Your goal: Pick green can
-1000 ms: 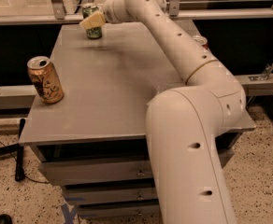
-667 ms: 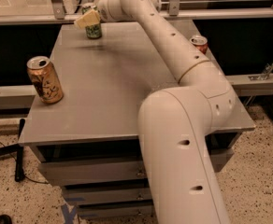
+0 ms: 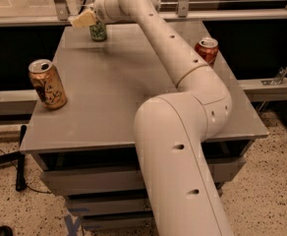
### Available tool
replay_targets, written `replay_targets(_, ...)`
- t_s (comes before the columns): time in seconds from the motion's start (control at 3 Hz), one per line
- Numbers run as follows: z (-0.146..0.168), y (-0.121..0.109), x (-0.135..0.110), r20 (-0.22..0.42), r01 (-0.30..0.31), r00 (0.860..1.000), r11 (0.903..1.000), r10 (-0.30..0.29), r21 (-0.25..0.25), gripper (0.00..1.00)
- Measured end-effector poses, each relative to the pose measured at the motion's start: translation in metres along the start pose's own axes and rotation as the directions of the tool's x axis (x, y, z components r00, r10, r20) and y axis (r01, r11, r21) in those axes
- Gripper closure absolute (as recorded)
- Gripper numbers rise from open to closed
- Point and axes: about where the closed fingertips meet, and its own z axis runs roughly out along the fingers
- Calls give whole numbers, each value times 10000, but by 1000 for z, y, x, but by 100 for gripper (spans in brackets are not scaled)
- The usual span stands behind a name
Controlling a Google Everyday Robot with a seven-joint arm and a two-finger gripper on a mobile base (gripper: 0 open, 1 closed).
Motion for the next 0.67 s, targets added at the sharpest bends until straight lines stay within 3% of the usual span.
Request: replay_targets(0.67, -7, -3, 0, -102, 207, 9997, 9998, -207, 12, 65)
